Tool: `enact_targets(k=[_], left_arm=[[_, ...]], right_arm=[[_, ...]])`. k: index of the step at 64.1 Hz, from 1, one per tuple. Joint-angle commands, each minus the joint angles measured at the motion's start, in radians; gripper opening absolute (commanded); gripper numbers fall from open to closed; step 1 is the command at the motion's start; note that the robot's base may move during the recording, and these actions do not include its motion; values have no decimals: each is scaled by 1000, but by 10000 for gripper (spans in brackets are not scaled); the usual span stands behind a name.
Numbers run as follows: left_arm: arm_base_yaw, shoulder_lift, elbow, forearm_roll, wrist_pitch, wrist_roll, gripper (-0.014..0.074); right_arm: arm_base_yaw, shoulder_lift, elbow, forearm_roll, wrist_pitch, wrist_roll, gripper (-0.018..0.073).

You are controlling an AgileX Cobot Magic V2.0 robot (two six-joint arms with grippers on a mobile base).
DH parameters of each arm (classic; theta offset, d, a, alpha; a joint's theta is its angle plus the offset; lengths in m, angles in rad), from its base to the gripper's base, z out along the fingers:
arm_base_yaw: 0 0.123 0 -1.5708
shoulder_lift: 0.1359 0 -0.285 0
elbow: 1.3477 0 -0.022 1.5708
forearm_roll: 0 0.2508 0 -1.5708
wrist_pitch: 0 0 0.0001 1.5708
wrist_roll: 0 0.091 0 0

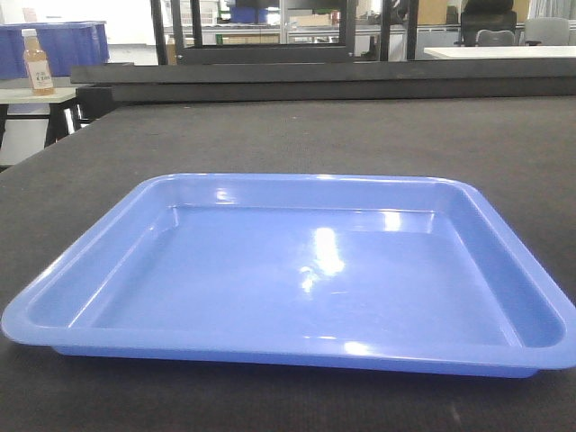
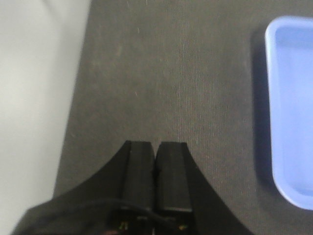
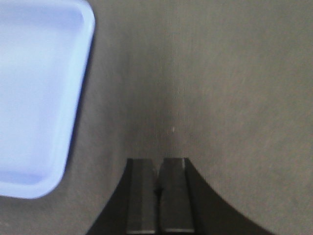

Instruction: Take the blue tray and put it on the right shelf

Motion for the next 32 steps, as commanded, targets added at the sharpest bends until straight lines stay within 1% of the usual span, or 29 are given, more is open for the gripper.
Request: enact_targets(k=[1, 4, 11, 14, 17, 20, 23, 24, 28, 29, 32], left_arm=[[1, 58, -37, -28, -61, 3, -49], [1, 87, -37, -43, -70, 3, -49], [1, 174, -37, -132, -92, 3, -48], [1, 216, -37, -180, -92, 3, -45], [-4, 253, -37, -217, -97, 1, -42], [-25, 279, -38, -224, -109, -16, -42], [-48, 302, -38, -198, -133, -54, -42], [-65, 313, -38, -176, -139, -72, -42], [-123, 346, -39, -88, -153, -179, -42], [-144, 354, -39, -67, -155, -216, -42], [-178, 381, -46, -12, -155, -274, -42]], right_arm=[[-3, 59, -38, 19, -26, -2, 42], [-3, 92, -38, 35, -28, -2, 42], [-3, 169, -38, 54, -45, 1, 42], [-3, 219, -38, 60, -33, 28, 43], [-1, 258, -38, 60, -29, 79, 43], [12, 291, -38, 59, -36, 129, 43], [34, 323, -38, 56, -53, 164, 43], [43, 330, -38, 57, -65, 174, 43], [98, 362, -38, 57, -98, 227, 44], [118, 369, -38, 57, -105, 237, 43], [158, 396, -38, 56, -124, 265, 43]])
